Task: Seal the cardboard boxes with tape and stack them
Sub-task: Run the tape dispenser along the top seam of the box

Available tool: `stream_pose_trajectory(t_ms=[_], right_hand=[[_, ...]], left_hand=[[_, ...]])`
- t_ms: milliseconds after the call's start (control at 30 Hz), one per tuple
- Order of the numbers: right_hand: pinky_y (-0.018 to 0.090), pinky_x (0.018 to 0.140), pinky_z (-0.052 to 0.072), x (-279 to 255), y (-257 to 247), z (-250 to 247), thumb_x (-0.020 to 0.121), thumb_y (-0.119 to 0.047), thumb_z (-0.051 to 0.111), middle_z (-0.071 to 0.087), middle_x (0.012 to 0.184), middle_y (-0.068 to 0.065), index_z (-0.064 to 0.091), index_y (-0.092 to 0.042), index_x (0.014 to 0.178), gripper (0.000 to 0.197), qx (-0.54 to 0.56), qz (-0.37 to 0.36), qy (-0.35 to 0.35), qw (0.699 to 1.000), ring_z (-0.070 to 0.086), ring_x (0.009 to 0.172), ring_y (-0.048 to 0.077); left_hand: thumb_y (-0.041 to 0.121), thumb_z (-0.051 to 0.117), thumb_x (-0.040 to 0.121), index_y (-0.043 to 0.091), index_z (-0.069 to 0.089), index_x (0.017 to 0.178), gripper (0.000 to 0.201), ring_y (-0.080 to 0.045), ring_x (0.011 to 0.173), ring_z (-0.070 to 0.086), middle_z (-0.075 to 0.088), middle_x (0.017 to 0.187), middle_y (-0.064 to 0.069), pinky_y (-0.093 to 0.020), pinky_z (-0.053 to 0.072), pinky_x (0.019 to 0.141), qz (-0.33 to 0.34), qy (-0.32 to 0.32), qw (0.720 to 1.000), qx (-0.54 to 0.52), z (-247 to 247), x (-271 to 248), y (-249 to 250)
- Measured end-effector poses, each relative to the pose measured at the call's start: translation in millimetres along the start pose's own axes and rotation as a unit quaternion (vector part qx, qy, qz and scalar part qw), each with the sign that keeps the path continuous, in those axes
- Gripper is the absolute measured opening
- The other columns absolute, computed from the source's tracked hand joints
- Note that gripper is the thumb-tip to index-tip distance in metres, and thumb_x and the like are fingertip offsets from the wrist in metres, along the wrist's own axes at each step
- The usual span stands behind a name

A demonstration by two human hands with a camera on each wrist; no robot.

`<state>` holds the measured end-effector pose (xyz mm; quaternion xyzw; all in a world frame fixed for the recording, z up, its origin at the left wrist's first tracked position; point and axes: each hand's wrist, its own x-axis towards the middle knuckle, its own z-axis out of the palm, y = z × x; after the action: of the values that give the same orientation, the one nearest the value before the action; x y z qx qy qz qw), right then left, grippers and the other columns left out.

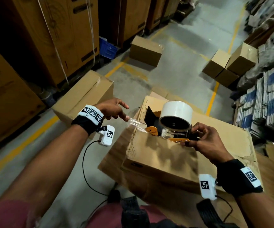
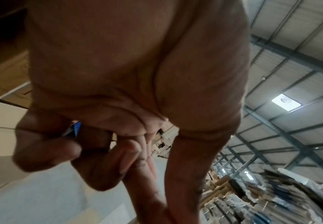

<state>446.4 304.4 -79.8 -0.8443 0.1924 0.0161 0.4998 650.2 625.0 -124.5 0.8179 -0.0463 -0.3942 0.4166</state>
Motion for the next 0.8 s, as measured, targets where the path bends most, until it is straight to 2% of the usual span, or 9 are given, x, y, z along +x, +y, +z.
stream_pose_trajectory(t_ms=[100, 233, 267, 367, 400, 433, 500, 667, 800], right_hand=[[0.019, 0.054, 0.049, 3, 0, -2, 0.058, 0.008, 0.094, 0.077, 0.085, 0.013, 0.060, -0.011, 0.074, 0.042, 0.004, 0.001, -0.009, 1.000, 0.070, 0.074, 0.016], [0.018, 0.050, 0.048, 13, 1, -1, 0.059, 0.010, 0.094, 0.075, 0.085, 0.016, 0.060, -0.011, 0.074, 0.043, -0.008, 0.001, 0.000, 1.000, 0.066, 0.068, 0.013], [0.021, 0.052, 0.051, 16, 3, -2, 0.058, 0.011, 0.093, 0.076, 0.085, 0.015, 0.060, -0.012, 0.074, 0.043, -0.013, 0.001, -0.002, 1.000, 0.068, 0.069, 0.016], [0.045, 0.066, 0.062, 22, 8, -1, 0.057, 0.015, 0.091, 0.077, 0.084, 0.016, 0.064, -0.018, 0.073, 0.045, -0.040, 0.015, -0.021, 0.999, 0.072, 0.075, 0.028], [0.044, 0.066, 0.060, 24, 9, 0, 0.058, 0.015, 0.089, 0.077, 0.082, 0.016, 0.063, -0.018, 0.073, 0.045, -0.047, 0.019, -0.026, 0.998, 0.071, 0.072, 0.027], [0.038, 0.060, 0.058, 25, 9, 0, 0.059, 0.015, 0.088, 0.077, 0.079, 0.015, 0.062, -0.017, 0.074, 0.044, -0.051, 0.020, -0.027, 0.998, 0.068, 0.068, 0.023], [0.027, 0.052, 0.051, 28, 8, 0, 0.061, 0.014, 0.089, 0.077, 0.078, 0.013, 0.060, -0.016, 0.075, 0.043, -0.058, 0.018, -0.024, 0.998, 0.065, 0.062, 0.015], [0.039, 0.062, 0.053, 31, 10, -2, 0.059, 0.009, 0.091, 0.076, 0.076, 0.010, 0.059, -0.020, 0.074, 0.045, -0.099, 0.026, -0.053, 0.993, 0.066, 0.064, 0.016], [0.035, 0.062, 0.050, 33, 11, -1, 0.061, 0.011, 0.089, 0.076, 0.079, 0.013, 0.057, -0.010, 0.079, 0.042, -0.088, 0.027, -0.053, 0.994, 0.065, 0.062, 0.015]], left_hand=[[0.016, 0.087, 0.081, 0.027, 0.061, 0.124, 0.051, -0.013, 0.067, 0.041, 0.074, 0.094, -0.009, -0.027, 0.031, 0.055, 0.014, -0.005, 1.000, -0.012, -7, -1, 1], [0.017, 0.086, 0.084, 0.027, 0.060, 0.123, 0.048, -0.012, 0.067, 0.040, 0.073, 0.074, 0.005, -0.027, 0.031, 0.056, 0.008, 0.010, 1.000, -0.004, -8, 4, 7], [0.017, 0.086, 0.084, 0.027, 0.061, 0.122, 0.047, -0.013, 0.069, 0.041, 0.073, 0.075, 0.004, -0.027, 0.031, 0.056, 0.003, 0.009, 1.000, 0.000, -6, 6, 8], [0.019, 0.088, 0.083, 0.027, 0.062, 0.122, 0.047, -0.013, 0.070, 0.043, 0.076, 0.086, -0.001, -0.027, 0.030, 0.058, -0.026, -0.012, 1.000, 0.006, 0, 16, 4], [0.020, 0.088, 0.082, 0.028, 0.063, 0.121, 0.047, -0.014, 0.069, 0.044, 0.078, 0.094, -0.005, -0.027, 0.029, 0.059, -0.034, -0.020, 0.999, 0.004, 2, 20, 1], [0.022, 0.089, 0.081, 0.028, 0.064, 0.120, 0.047, -0.014, 0.067, 0.043, 0.079, 0.102, -0.009, -0.027, 0.029, 0.059, -0.041, -0.026, 0.999, 0.000, 5, 23, -2], [0.023, 0.090, 0.080, 0.027, 0.064, 0.120, 0.048, -0.014, 0.063, 0.039, 0.079, 0.099, -0.009, -0.026, 0.027, 0.058, -0.051, -0.039, 0.998, -0.013, 13, 27, -6], [0.022, 0.091, 0.080, 0.021, 0.067, 0.119, 0.045, -0.014, 0.065, 0.042, 0.068, 0.082, 0.000, -0.025, 0.032, 0.057, -0.057, -0.029, 0.996, -0.061, 40, 31, -14], [0.032, 0.085, 0.087, 0.019, 0.057, 0.113, 0.040, -0.015, 0.073, 0.054, 0.070, 0.098, -0.006, -0.028, 0.046, 0.061, -0.046, 0.031, 0.994, -0.094, 58, 21, -22]])
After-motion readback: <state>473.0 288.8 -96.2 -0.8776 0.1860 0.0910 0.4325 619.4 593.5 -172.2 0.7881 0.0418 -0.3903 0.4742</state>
